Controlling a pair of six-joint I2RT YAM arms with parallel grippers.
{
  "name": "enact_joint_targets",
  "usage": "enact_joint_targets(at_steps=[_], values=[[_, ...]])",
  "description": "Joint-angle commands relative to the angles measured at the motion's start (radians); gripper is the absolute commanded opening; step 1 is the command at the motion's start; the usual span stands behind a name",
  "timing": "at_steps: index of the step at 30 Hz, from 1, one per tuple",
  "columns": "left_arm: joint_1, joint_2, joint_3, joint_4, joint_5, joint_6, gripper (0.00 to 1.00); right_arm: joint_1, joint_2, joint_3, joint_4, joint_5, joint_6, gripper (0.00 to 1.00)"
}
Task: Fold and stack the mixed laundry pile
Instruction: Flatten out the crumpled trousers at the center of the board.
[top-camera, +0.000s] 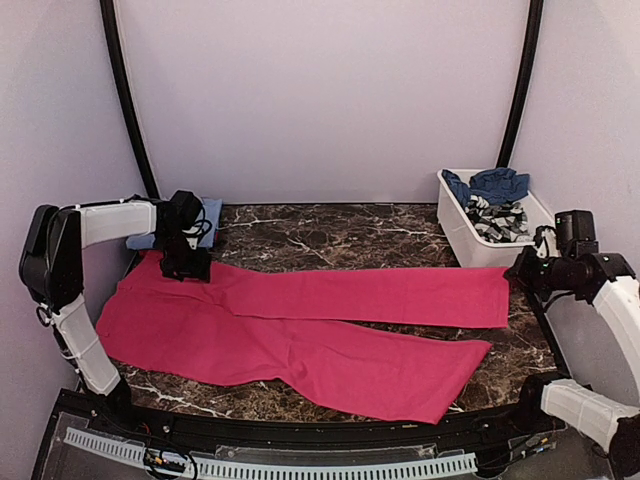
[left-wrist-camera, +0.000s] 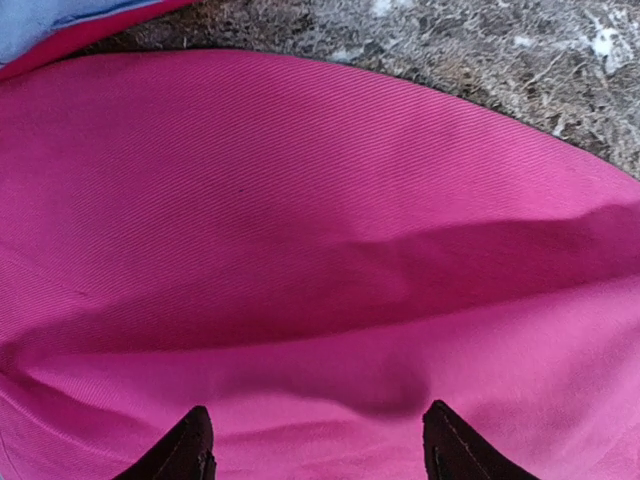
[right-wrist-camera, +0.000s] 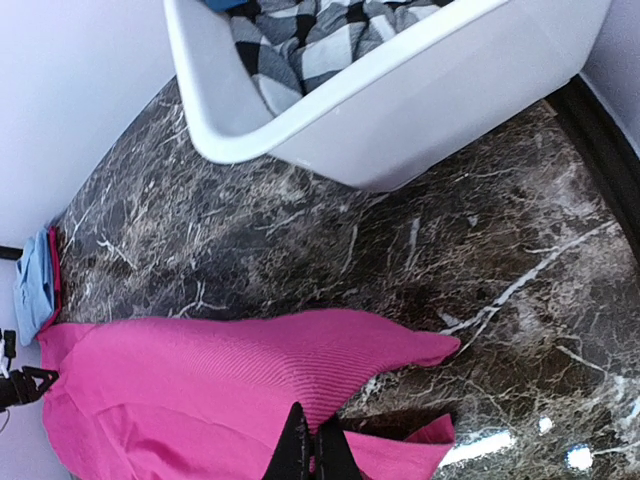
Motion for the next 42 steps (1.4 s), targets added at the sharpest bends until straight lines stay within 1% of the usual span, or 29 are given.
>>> enact_joint_targets(at_steps=[1,3,7,9,10,11,12,13,14,15,16,17,18,19,20,21,23,24,25,26,27,29,30,32,33,34,37,39,42], values=[[0.005,0.08,0.017,-0.02,-0.051,-0.014,0.7,-0.074,-0.013,0.016,0.032,-0.038,-0.029,0.0],[0.005,0.099,0.008,-0.038,-0.051,0.004,0.66,-0.082,0.007,0.027,0.04,-0.035,-0.02,0.0],[0.005,0.079,-0.007,-0.021,-0.004,0.001,0.63,-0.085,0.081,0.036,0.129,-0.109,0.017,0.0],[0.004,0.069,0.011,-0.01,0.053,0.004,0.63,-0.085,0.128,0.051,0.136,-0.143,-0.013,0.0],[0.005,0.068,0.02,-0.015,0.106,0.011,0.62,-0.085,0.144,0.064,0.118,-0.152,-0.031,0.0],[0.005,0.056,0.037,-0.026,0.125,0.009,0.62,-0.085,0.146,0.073,0.105,-0.16,-0.049,0.01],[0.005,0.046,0.041,-0.028,0.132,-0.002,0.64,-0.085,0.132,0.078,0.087,-0.162,-0.058,0.15],[0.007,0.015,0.04,-0.025,0.129,-0.009,0.67,-0.085,0.105,0.079,0.073,-0.166,-0.062,0.33],[0.018,-0.002,0.036,-0.021,0.131,-0.031,0.71,-0.084,0.064,0.072,0.063,-0.173,-0.053,0.45],[0.027,-0.039,0.027,-0.013,0.137,-0.048,0.73,-0.084,0.024,0.062,0.062,-0.185,-0.043,0.56],[0.047,-0.059,0.015,-0.008,0.156,-0.081,0.73,-0.083,-0.016,0.056,0.051,-0.189,-0.039,0.7],[0.056,-0.096,0.008,-0.004,0.161,-0.101,0.75,-0.083,-0.044,0.054,0.03,-0.186,-0.039,0.87],[0.068,-0.118,-0.008,-0.003,0.157,-0.14,0.75,-0.082,-0.061,0.054,0.014,-0.191,-0.053,0.96],[0.071,-0.166,-0.018,0.004,0.153,-0.16,0.76,-0.08,-0.067,0.055,-0.007,-0.193,-0.069,0.98],[0.074,-0.19,-0.044,0.008,0.148,-0.213,0.76,-0.077,-0.069,0.057,-0.025,-0.198,-0.085,0.98],[0.075,-0.239,-0.061,0.029,0.15,-0.245,0.81,-0.07,-0.072,0.058,-0.028,-0.217,-0.1,0.99],[0.077,-0.294,-0.095,0.004,0.144,-0.397,0.86,-0.033,-0.084,0.043,0.023,-0.293,-0.114,0.99],[0.079,-0.329,-0.115,-0.008,0.138,-0.43,0.87,-0.007,-0.075,0.044,0.035,-0.314,-0.121,0.97],[0.08,-0.349,-0.131,-0.024,0.126,-0.507,0.87,0.049,-0.062,0.046,0.043,-0.326,-0.135,0.94],[0.083,-0.396,-0.166,-0.032,0.119,-0.545,0.87,0.102,-0.038,0.047,0.057,-0.345,-0.157,0.92],[0.084,-0.416,-0.187,-0.035,0.118,-0.612,0.86,0.157,-0.013,0.052,0.059,-0.325,-0.165,0.91],[0.086,-0.47,-0.258,-0.056,0.116,-0.715,0.86,0.325,0.048,0.066,0.066,-0.289,-0.181,0.89],[0.087,-0.493,-0.274,-0.076,0.116,-0.744,0.85,0.389,0.085,0.071,0.07,-0.268,-0.182,0.88],[0.095,-0.504,-0.3,-0.142,0.094,-0.829,0.84,0.541,0.155,0.09,0.082,-0.196,-0.181,0.87],[0.102,-0.503,-0.304,-0.162,0.054,-0.868,0.83,0.617,0.19,0.104,0.084,-0.153,-0.189,0.86],[0.105,-0.5,-0.305,-0.195,0.043,-0.883,0.83,0.694,0.23,0.124,0.079,-0.105,-0.198,0.86],[0.134,-0.499,-0.318,-0.22,0.05,-0.933,0.83,0.877,0.37,0.193,0.037,-0.012,-0.25,0.86],[0.145,-0.505,-0.327,-0.237,0.055,-0.96,0.83,0.98,0.446,0.218,0.026,0.006,-0.279,0.86],[0.154,-0.524,-0.351,-0.264,0.052,-1.005,0.83,1.096,0.567,0.251,0.033,0.031,-0.3,0.87]])
